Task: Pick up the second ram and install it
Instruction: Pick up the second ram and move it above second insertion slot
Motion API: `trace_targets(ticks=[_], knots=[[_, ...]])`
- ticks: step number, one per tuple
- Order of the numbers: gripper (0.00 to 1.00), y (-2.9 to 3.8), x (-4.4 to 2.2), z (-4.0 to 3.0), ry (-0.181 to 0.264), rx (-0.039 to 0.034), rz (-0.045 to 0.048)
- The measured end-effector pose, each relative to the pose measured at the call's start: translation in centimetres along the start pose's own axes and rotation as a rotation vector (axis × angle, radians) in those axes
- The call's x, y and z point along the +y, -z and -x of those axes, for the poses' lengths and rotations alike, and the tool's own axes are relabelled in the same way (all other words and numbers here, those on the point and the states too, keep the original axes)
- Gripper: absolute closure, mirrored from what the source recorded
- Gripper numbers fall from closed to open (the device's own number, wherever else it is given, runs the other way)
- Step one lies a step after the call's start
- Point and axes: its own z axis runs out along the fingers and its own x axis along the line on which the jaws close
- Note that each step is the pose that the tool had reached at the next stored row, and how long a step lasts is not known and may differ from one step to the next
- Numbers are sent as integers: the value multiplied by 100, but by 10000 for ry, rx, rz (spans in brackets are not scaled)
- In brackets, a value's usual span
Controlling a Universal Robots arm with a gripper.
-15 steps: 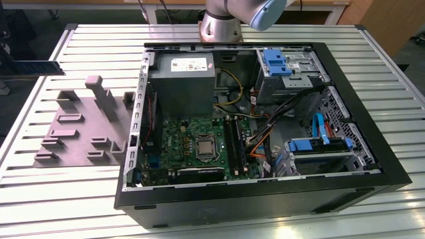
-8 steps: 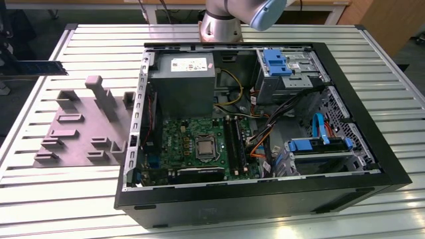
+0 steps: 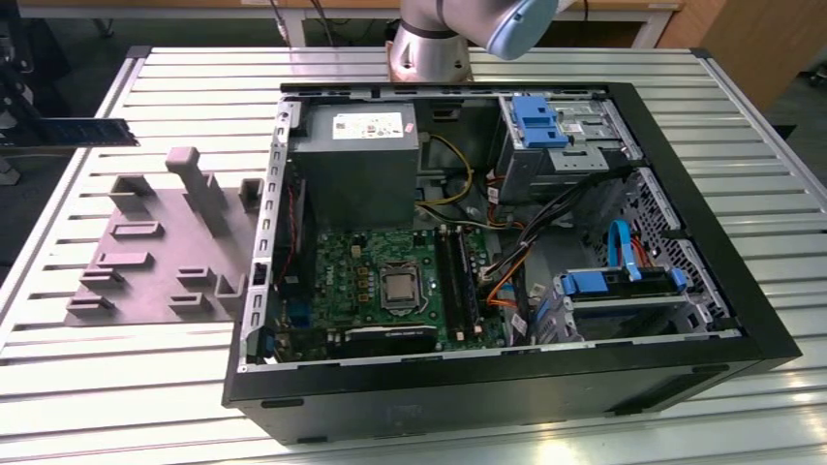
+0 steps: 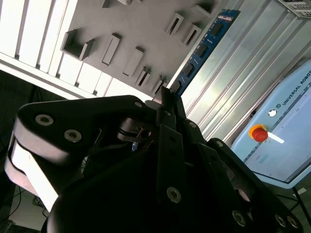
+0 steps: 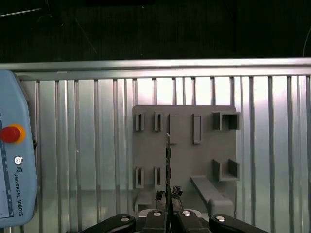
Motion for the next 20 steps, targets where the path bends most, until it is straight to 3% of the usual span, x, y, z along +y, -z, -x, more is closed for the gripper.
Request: trace_targets(ticks=[20], knots=[[86, -1, -139, 5, 0, 0, 0]])
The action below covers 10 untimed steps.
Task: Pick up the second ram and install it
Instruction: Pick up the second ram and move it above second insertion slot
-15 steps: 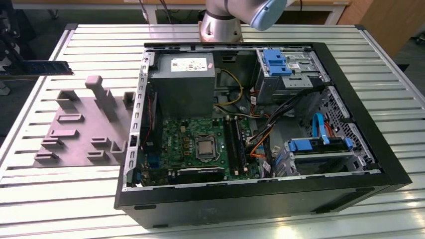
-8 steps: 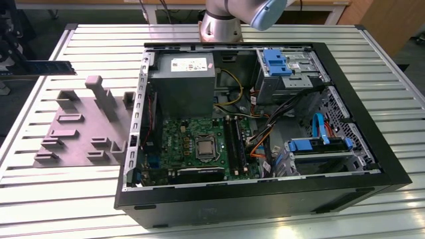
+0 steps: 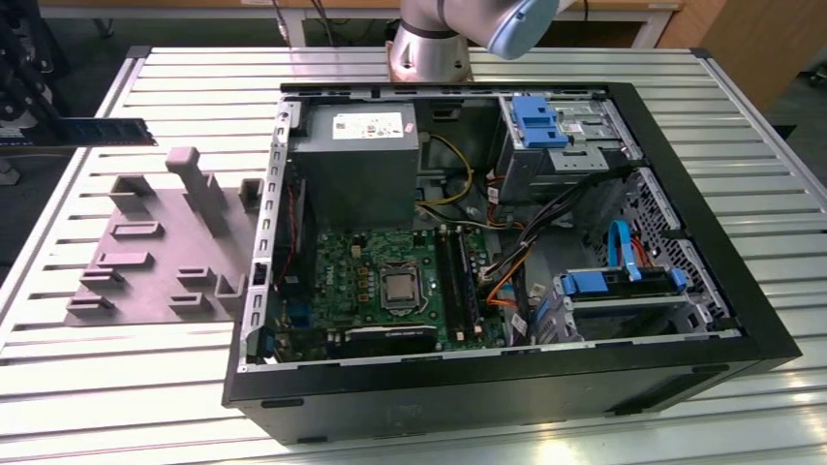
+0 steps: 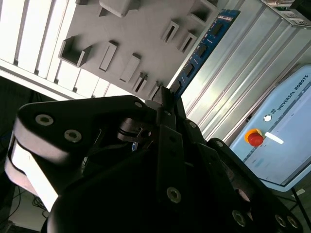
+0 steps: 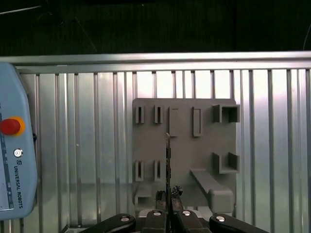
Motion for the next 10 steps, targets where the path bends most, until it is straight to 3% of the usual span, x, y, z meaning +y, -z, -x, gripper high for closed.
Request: trace_targets(ticks=[10], knots=[[86, 0, -73, 3, 0, 0, 1]])
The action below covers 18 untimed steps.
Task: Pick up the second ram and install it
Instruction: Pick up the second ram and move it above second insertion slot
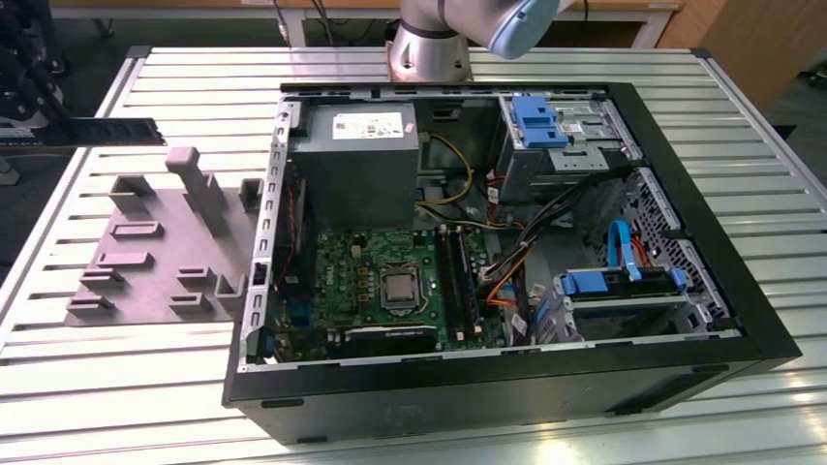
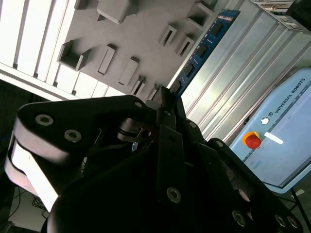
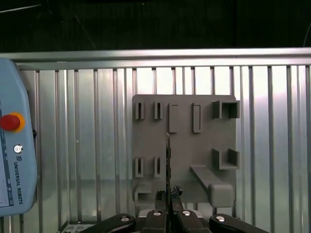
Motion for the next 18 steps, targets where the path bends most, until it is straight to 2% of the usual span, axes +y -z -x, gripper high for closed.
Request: trace_targets(ticks=[18], knots=[[86, -2, -110, 4, 0, -1, -1]])
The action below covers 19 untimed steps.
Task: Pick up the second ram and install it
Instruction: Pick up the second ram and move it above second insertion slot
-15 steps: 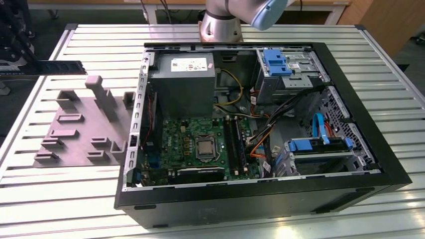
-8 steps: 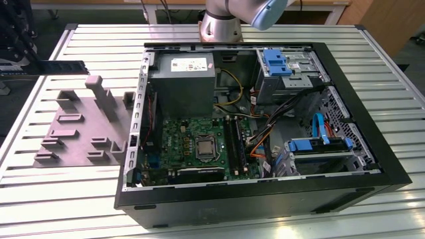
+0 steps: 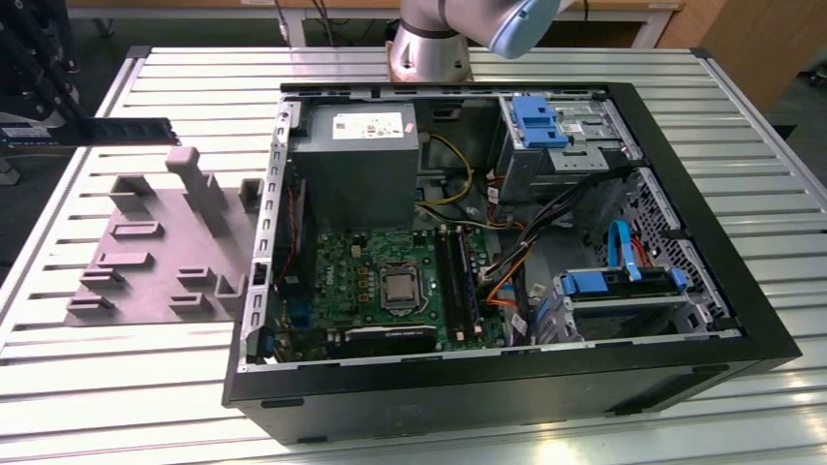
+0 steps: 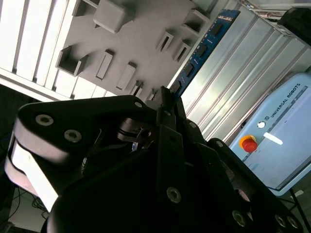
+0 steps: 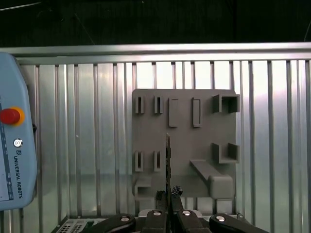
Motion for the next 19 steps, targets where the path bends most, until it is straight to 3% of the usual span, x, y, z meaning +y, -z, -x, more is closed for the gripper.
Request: trace_targets(ticks=[19], knots=[[86, -1, -160, 6, -1, 1, 0]])
